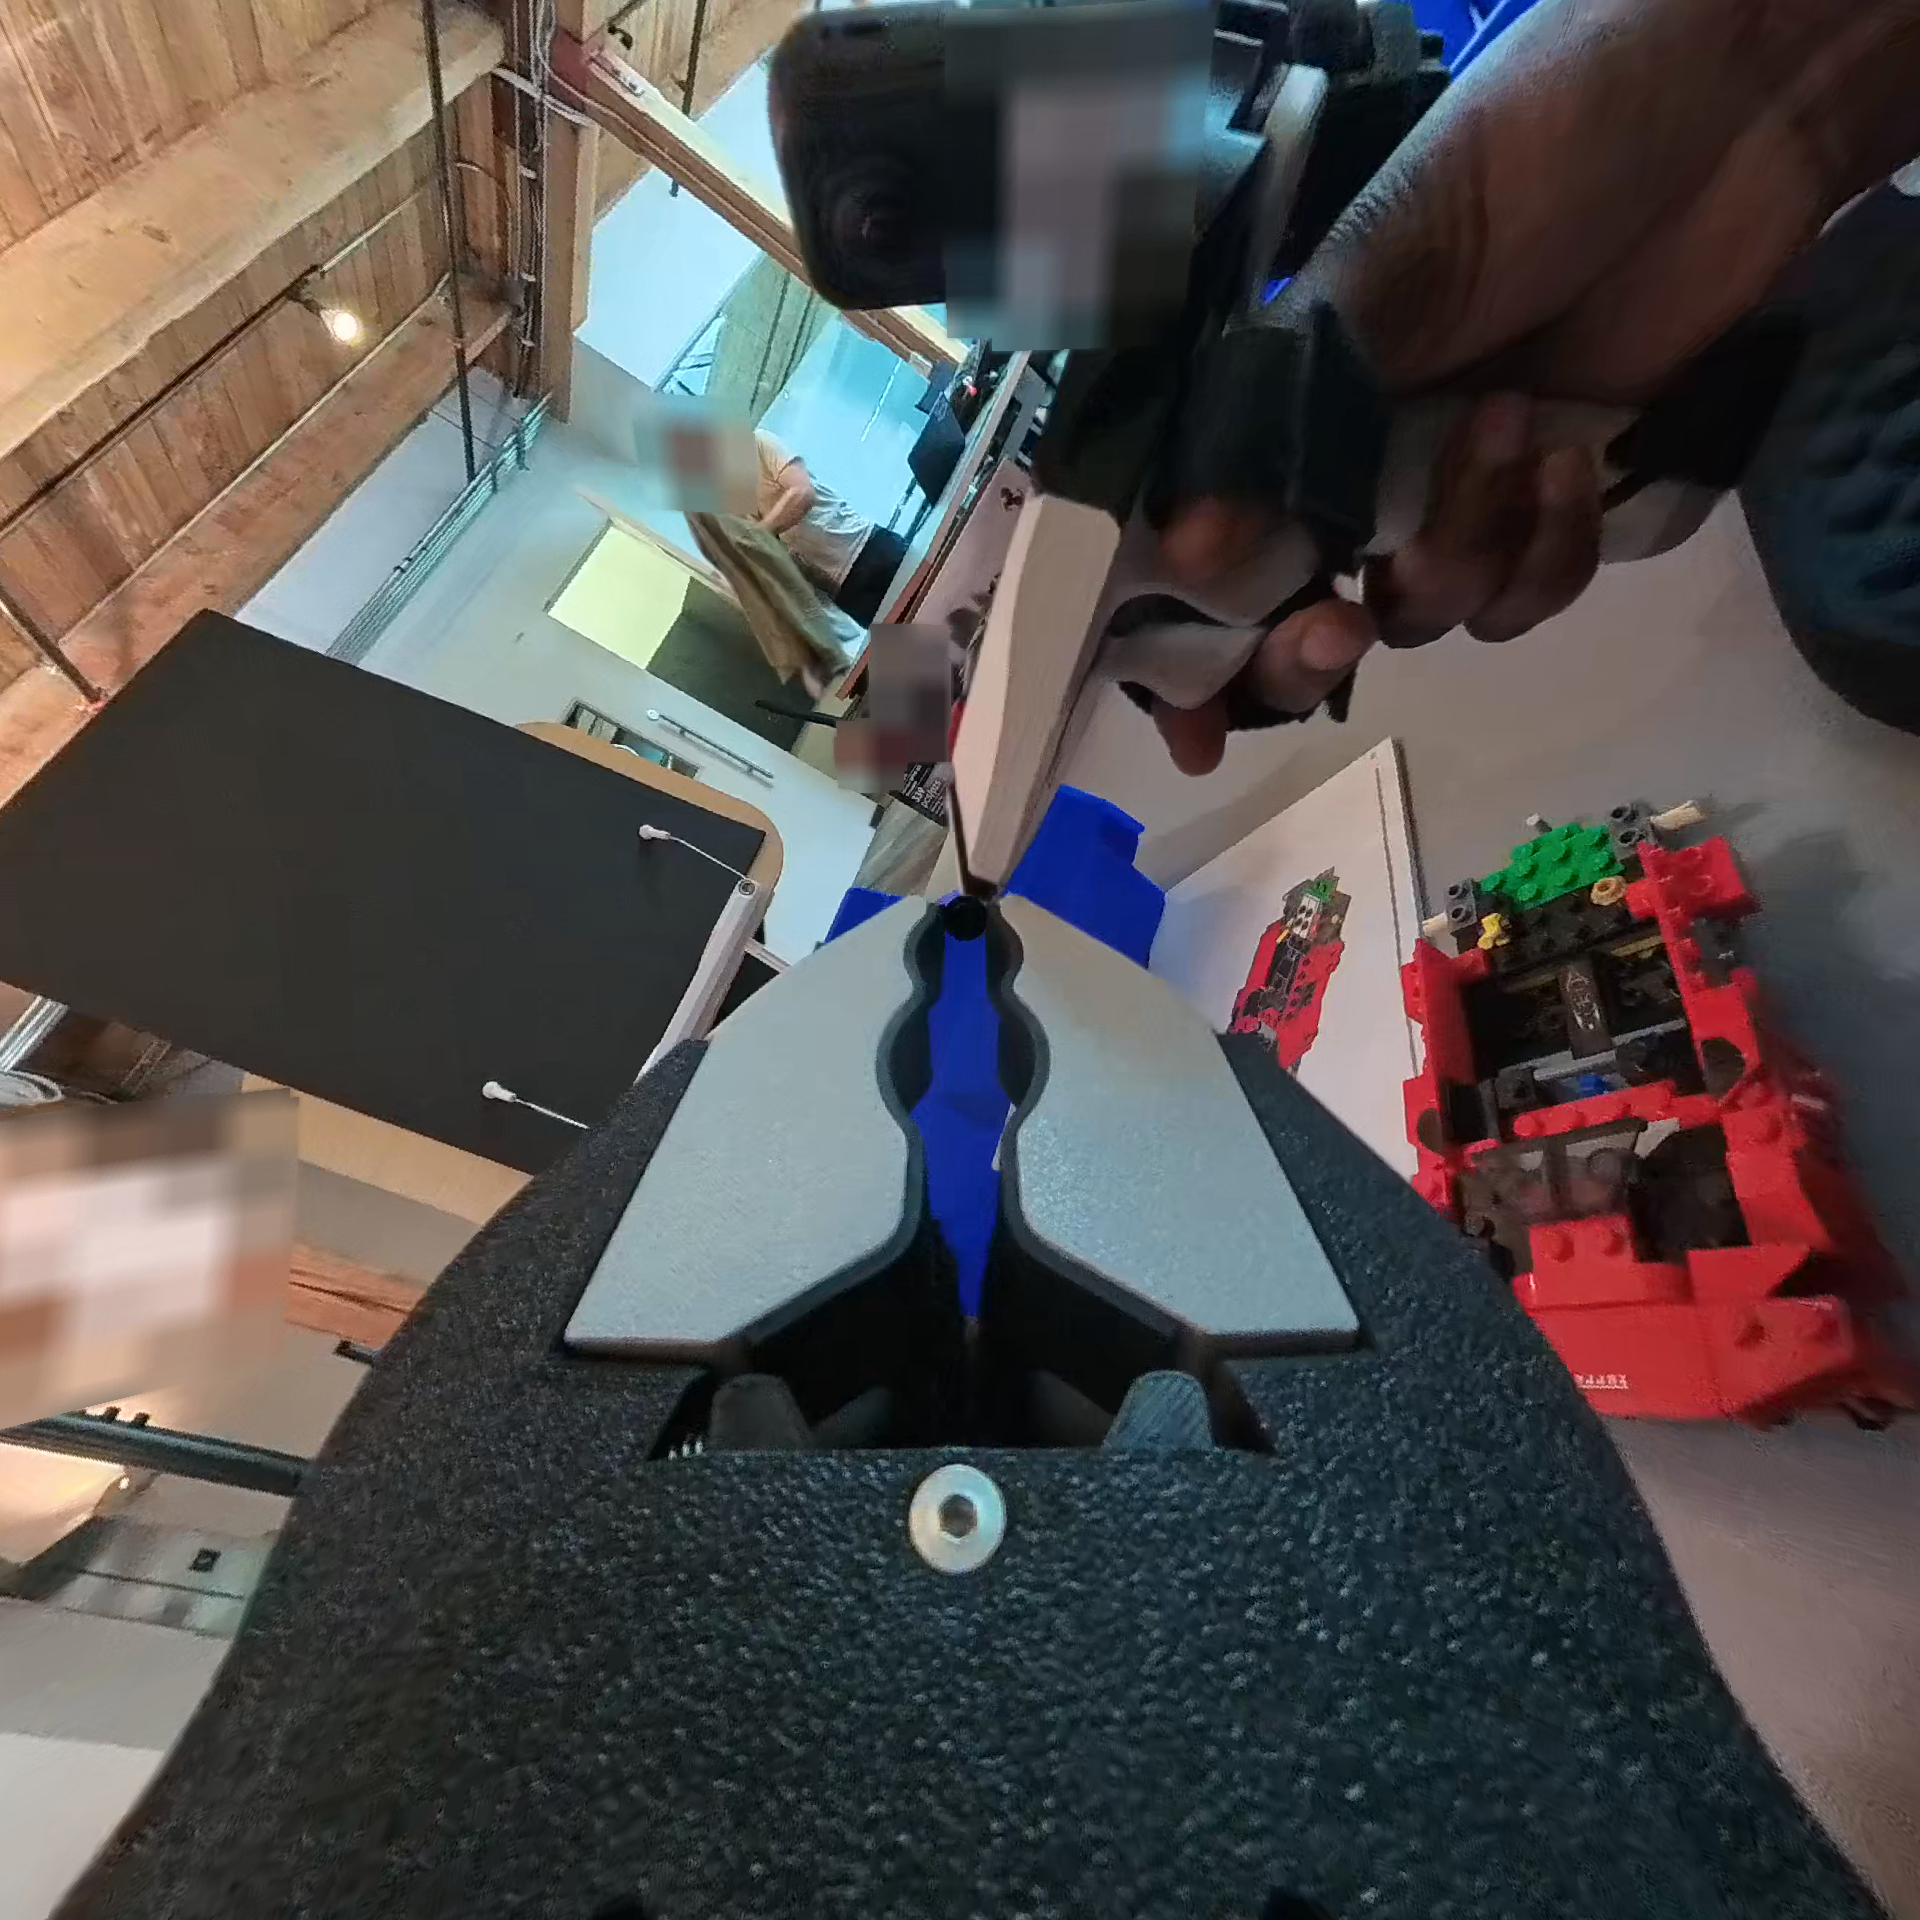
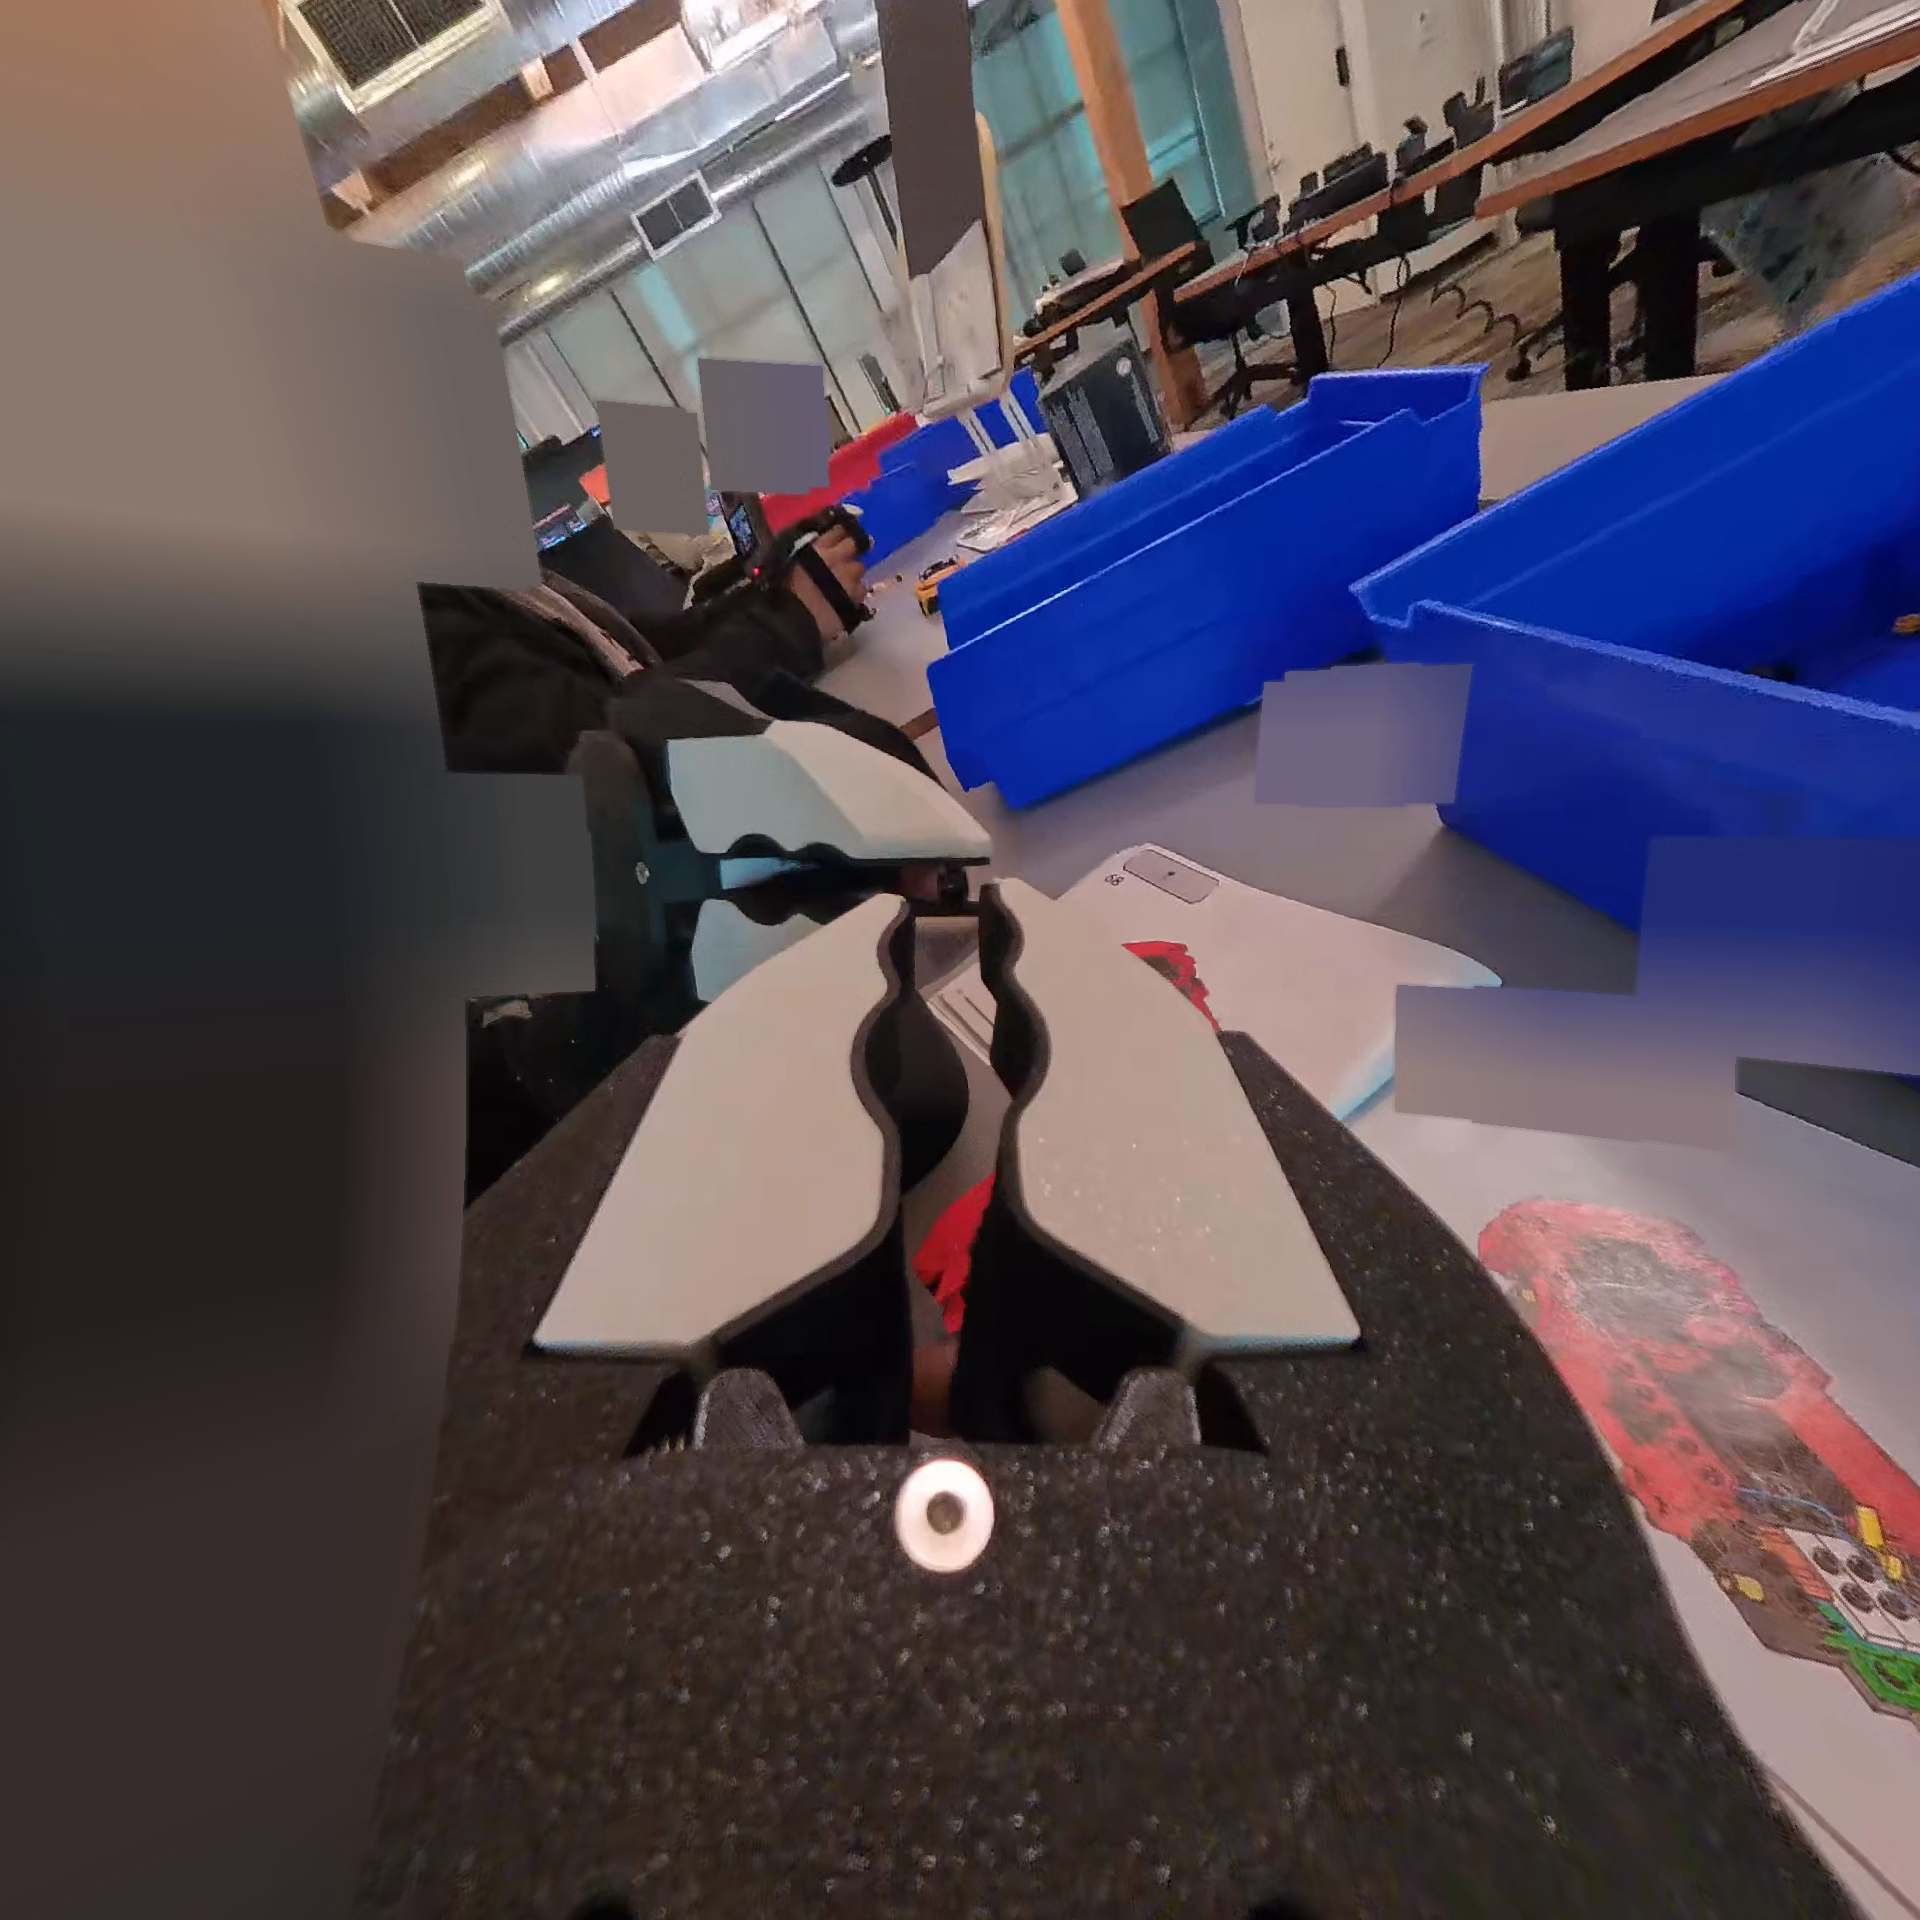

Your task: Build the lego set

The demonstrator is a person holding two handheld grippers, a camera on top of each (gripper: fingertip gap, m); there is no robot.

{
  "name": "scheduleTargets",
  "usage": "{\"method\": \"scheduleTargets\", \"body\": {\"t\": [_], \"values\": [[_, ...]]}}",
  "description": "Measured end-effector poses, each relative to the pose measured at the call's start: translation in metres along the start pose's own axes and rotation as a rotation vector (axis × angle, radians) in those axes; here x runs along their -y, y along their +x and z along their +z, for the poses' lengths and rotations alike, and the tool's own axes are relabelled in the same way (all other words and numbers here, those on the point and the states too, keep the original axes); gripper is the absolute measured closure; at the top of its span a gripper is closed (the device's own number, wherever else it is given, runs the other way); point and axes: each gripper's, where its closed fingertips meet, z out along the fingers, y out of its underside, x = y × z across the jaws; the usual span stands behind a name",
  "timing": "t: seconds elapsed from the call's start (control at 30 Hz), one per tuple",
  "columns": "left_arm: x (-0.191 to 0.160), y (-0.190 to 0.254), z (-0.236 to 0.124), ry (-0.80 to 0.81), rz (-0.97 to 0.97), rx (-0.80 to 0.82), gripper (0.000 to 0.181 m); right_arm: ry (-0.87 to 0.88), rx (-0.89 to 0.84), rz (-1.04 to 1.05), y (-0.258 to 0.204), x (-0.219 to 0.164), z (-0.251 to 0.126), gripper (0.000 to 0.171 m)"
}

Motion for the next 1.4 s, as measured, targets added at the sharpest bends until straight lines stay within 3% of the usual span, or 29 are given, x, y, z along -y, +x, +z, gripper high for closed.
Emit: {"method": "scheduleTargets", "body": {"t": [0.33, 0.6, 0.93, 1.07, 1.27, 1.4], "values": [[0.0, 0.007, 0.002, 0.004, 0.049, -0.021, 0.173, -0.018, 0.014, 0.025, 0.003, -0.005, 0.001, 0.167], [0.023, 0.009, -0.006, 0.185, -0.039, -0.061, 0.168, 0.041, 0.53, 0.674, -0.024, 0.003, -0.013, 0.168], [0.033, 0.01, -0.011, 0.254, -0.1, -0.095, 0.172, 0.029, 0.602, 0.722, -0.03, 0.0, -0.014, 0.168], [0.026, 0.011, -0.009, 0.203, -0.105, -0.106, 0.174, 0.023, 0.503, 0.613, -0.022, -0.003, -0.011, 0.167], [0.014, 0.003, -0.004, 0.093, -0.046, -0.005, 0.175, 0.017, 0.126, 0.136, -0.003, 0.006, -0.009, 0.159], [0.003, -0.003, -0.002, 0.006, 0.012, 0.066, 0.175, -0.028, -0.124, -0.19, 0.005, 0.011, -0.012, 0.164]]}}
